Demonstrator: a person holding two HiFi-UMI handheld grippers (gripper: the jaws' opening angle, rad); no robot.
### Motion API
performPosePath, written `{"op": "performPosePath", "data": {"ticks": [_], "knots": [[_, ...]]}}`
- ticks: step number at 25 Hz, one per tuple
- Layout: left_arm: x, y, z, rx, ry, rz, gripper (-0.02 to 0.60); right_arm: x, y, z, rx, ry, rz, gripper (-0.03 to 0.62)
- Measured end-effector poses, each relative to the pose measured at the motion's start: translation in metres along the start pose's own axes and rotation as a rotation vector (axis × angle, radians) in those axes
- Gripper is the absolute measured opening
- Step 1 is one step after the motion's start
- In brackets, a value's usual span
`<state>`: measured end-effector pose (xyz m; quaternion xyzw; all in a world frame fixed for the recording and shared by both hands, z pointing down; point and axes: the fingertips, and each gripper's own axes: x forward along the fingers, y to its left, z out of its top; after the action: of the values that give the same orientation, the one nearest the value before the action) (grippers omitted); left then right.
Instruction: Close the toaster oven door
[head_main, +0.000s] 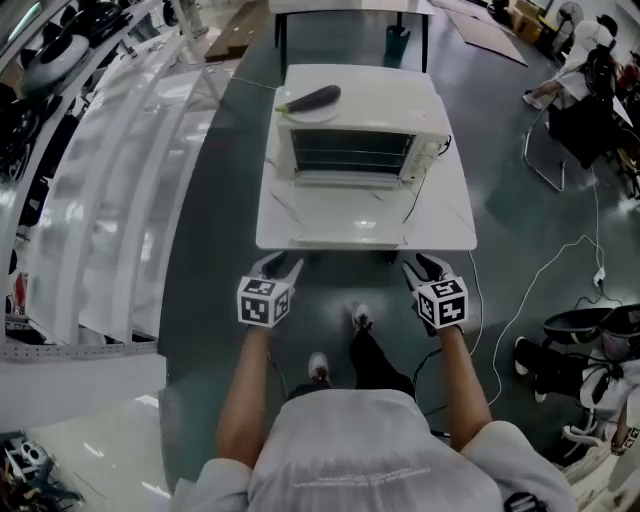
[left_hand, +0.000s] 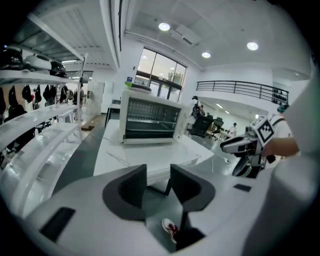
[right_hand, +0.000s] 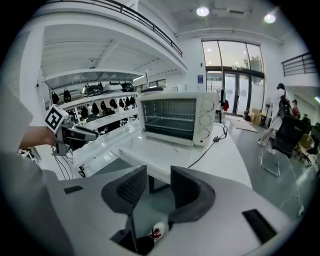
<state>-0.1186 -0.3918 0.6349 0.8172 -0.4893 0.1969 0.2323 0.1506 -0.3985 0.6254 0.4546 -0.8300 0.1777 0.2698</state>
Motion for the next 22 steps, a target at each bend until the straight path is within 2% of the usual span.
{"op": "performPosePath", "data": {"ticks": [5,10,18,20,22], "knots": [[0.052,0.017,-0.035,-0.077,0.116,0.038,0.152,0.052,-0.013,-0.042,0.052,0.139,0.070,0.143],[0.087,0.031,-0.068,-0.145,0.203,0.081,0.152,0.083,-0.007,-0.066,0.127,0.201,0.138,0.143],[0.118,0.044,-0.068,-0.254,0.152,0.126,0.148,0.091,-0.009,-0.078,0.121,0.244,0.187,0.143],[0.119,0.047,-0.068,-0.276,0.142,0.146,0.135,0.090,-0.014,-0.077,0.117,0.239,0.180,0.143],[0.117,0.050,-0.069,-0.292,0.142,0.168,0.093,0.087,-0.016,-0.074,0.106,0.232,0.177,0.143]]}}
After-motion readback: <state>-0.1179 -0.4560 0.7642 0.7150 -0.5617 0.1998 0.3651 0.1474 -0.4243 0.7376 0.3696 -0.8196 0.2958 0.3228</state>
